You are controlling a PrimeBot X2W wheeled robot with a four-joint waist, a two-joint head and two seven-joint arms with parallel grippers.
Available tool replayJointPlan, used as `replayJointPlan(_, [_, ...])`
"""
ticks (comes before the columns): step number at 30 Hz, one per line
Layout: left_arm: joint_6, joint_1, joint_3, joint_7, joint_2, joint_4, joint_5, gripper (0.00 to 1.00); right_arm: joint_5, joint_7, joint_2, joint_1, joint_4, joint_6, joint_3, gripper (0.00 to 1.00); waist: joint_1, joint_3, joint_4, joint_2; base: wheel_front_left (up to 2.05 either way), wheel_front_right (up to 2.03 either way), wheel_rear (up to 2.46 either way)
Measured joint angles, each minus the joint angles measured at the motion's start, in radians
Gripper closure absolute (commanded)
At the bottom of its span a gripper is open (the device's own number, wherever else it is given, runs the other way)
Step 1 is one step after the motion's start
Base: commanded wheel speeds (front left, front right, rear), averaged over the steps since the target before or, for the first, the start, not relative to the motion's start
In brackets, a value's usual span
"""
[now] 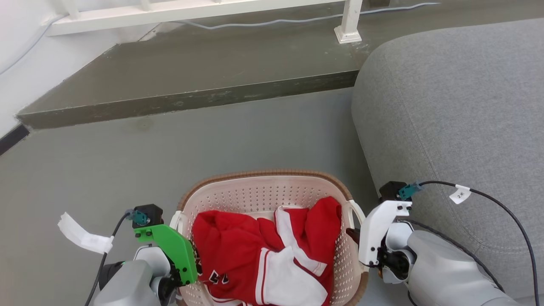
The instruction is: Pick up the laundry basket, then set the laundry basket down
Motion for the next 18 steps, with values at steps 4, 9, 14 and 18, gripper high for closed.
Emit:
replayJointPlan(4, [0.000,0.001,-0.006,0.010,0.001,0.004,-0.013,1.00,0.008,0.009,0.000,0.001,0.001,0.000,0.005,1.00,0.0000,-0.004,-0.001,0.0000,0.00,0.00,0.00])
replayJointPlan(9, [0.000,0.001,-0.015,0.020,0.001,0.016,-0.022,1.00,0.017,0.022,0.000,0.003,0.004,0.000,0.013,1.00,0.0000,-0.012,-0.002,0.0000,0.00,0.00,0.00])
replayJointPlan(14, [0.000,0.003,-0.024,0.029,0.001,0.018,-0.031,1.00,0.027,0.032,0.000,0.008,0.007,0.000,0.021,1.00,0.0000,-0.018,-0.003,0.0000,0.00,0.00,0.00])
replayJointPlan(18, [0.000,0.003,-0.030,0.037,0.001,0.018,-0.038,1.00,0.028,0.040,0.000,0.008,0.008,0.000,0.025,1.00,0.0000,-0.021,-0.003,0.0000,0.00,0.00,0.00])
